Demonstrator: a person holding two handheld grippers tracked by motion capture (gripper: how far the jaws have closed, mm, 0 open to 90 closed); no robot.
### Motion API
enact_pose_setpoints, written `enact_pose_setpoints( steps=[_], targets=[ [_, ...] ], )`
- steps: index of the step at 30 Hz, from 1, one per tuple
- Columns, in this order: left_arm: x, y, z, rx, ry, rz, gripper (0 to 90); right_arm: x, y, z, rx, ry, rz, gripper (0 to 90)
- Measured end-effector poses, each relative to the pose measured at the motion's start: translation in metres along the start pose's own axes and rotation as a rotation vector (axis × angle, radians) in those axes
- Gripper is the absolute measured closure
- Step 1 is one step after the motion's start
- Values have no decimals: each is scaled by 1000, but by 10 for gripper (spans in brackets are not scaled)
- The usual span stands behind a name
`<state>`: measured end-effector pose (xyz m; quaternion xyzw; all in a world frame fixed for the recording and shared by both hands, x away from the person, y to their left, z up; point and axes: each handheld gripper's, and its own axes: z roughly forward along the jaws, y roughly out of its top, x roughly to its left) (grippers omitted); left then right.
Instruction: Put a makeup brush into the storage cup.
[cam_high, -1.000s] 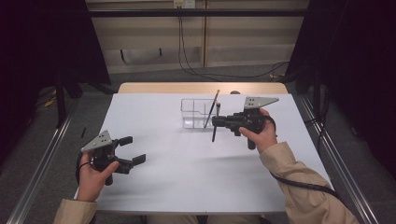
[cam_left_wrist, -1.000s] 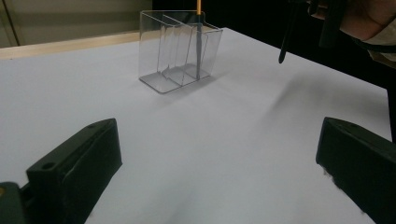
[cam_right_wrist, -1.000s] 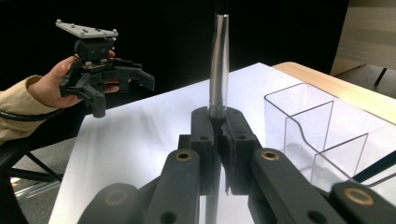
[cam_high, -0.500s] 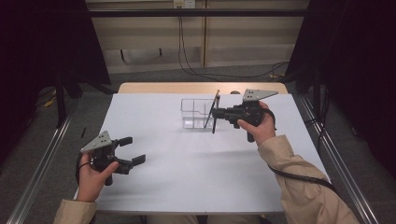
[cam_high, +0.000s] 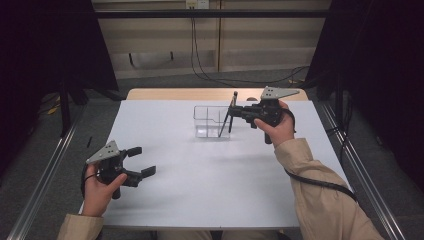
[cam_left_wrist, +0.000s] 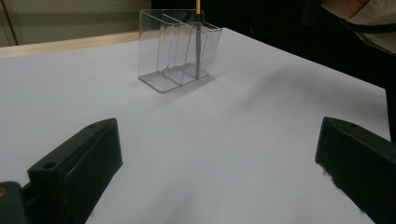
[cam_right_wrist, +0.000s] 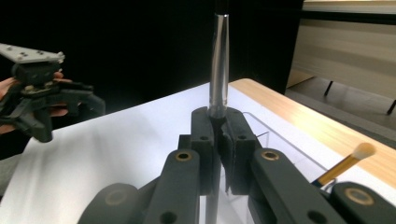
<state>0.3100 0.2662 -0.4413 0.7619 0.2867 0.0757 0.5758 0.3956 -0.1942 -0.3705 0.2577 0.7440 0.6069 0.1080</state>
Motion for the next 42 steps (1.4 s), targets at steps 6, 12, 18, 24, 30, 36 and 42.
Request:
enact_pose_setpoints(
  steps=[6,12,18,24,30,36,42],
  targets=[
    [0,0,0,-3,0,2,4,-6,2,4,-10,-25,4,841],
    [0,-1,0,-5,0,0,5,-11,2,9,-13,-58,2,841],
    [1,-1,-1,-6,1,1,5,-16,5,9,-31,-95,4,841],
    [0,-1,-1,-2,-2,3,5,-20,9,8,-47,-128,-1,841],
    [0,-1,0,-2,-5,-2,5,-23,8,13,-46,-162,-9,841],
    [0,-1,0,-5,-6,-2,5,-25,6,19,-39,-189,-14,842],
    [0,-1,0,-4,-5,1,5,-28,3,26,-38,-202,-10,841]
  ],
)
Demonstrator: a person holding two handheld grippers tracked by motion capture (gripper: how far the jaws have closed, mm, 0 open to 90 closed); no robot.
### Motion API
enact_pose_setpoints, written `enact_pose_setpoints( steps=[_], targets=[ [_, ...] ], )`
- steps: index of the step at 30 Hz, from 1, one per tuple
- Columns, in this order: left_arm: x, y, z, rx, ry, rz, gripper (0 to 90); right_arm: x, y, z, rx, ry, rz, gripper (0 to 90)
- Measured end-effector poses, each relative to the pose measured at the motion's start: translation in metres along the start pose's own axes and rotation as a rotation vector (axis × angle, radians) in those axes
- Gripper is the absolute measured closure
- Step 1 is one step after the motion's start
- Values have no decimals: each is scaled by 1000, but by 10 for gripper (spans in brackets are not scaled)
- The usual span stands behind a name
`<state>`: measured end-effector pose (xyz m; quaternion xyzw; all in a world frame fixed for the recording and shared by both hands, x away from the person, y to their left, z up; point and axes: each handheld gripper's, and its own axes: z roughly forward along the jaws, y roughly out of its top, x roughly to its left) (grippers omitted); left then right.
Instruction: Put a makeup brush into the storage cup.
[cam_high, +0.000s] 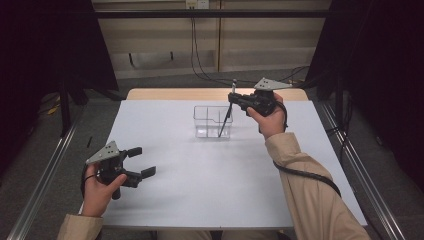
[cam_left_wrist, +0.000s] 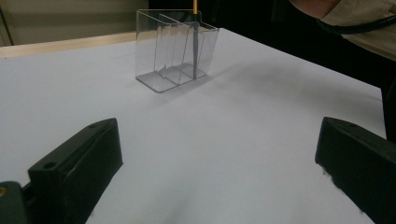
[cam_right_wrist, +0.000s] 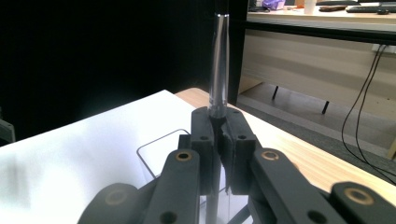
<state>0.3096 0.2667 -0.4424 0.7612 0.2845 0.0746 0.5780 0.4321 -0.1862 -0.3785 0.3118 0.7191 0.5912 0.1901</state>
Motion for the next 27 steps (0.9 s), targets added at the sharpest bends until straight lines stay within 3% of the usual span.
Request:
enact_pose_setpoints(
  steps=[27],
  targets=[
    [-1,-1,2,11,-9,3,5,-3,-13,6,22,-19,16,841]
  ],
)
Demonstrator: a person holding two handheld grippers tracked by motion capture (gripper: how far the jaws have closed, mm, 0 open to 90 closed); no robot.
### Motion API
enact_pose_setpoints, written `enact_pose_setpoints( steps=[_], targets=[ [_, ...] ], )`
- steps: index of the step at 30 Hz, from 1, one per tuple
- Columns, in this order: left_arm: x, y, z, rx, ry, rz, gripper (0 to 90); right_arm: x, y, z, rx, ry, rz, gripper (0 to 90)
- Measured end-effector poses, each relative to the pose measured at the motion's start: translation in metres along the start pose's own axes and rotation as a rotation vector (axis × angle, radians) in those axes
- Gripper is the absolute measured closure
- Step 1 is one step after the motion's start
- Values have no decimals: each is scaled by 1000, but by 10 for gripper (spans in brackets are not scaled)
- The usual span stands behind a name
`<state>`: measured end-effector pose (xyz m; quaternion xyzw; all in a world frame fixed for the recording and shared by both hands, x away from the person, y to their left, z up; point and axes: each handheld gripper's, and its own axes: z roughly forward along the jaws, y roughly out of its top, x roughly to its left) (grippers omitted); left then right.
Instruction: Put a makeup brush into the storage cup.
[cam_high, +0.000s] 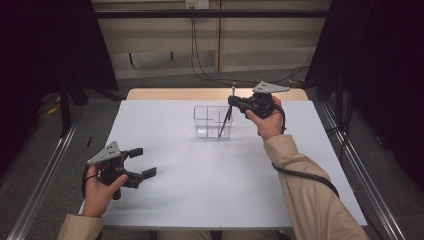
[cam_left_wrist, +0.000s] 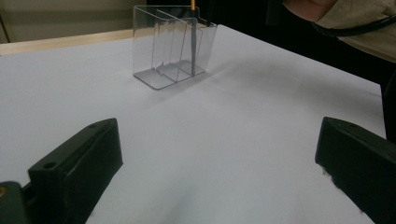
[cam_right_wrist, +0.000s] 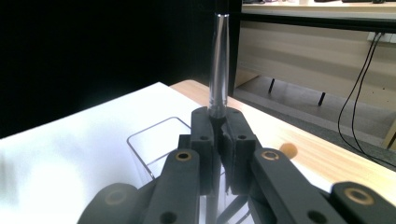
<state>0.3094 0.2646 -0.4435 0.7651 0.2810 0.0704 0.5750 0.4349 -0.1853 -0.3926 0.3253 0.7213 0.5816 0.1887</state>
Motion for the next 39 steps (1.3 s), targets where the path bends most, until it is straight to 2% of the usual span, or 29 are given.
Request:
enact_pose_setpoints(
  steps=[15,27,29,30,32,37,39],
  targets=[
    [-1,0,1,3,-3,2,8,0,-8,3,31,4,14,840],
    [-1,0,1,8,-3,7,8,1,-10,3,43,21,22,839],
    [-1,0,1,9,-2,11,8,0,-10,3,43,33,36,831],
    [-1,0,0,8,-3,10,8,0,-9,2,46,47,47,805],
    [-1,0,0,8,-4,10,8,1,-9,2,49,55,48,654],
    [-2,0,0,9,-2,14,8,3,-7,-1,42,63,61,427],
    [-2,1,0,9,0,15,8,3,-6,-3,45,73,61,385]
  ],
)
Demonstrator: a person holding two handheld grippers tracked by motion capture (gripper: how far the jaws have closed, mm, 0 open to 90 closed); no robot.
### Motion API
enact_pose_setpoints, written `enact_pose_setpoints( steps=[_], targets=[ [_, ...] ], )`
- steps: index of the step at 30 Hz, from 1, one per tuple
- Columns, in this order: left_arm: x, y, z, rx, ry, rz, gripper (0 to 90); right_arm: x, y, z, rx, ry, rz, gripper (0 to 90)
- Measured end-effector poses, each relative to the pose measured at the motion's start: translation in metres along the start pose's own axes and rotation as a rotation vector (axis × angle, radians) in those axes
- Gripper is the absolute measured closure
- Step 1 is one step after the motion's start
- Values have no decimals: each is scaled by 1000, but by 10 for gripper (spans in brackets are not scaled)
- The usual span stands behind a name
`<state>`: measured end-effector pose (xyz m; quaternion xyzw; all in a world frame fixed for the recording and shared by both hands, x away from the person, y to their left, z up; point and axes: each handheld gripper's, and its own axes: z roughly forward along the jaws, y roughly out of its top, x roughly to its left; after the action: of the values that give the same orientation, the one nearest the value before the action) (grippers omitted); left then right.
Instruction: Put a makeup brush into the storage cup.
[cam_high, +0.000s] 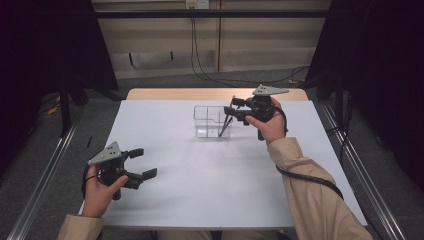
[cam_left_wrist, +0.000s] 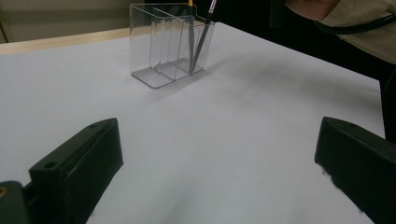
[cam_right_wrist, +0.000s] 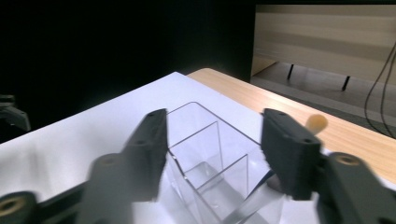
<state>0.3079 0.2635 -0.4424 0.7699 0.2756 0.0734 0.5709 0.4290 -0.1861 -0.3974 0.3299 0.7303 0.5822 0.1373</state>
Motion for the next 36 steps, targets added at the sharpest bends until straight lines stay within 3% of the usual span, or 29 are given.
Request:
enact_pose_setpoints(
  steps=[5,11,36],
  targets=[
    [0,0,0,-1,2,-2,8,3,1,-7,1,3,-6,257],
    [0,1,0,5,3,4,8,6,0,-16,10,22,-24,204],
    [0,1,1,3,7,-1,8,15,-5,-42,39,39,-66,116]
  ],
)
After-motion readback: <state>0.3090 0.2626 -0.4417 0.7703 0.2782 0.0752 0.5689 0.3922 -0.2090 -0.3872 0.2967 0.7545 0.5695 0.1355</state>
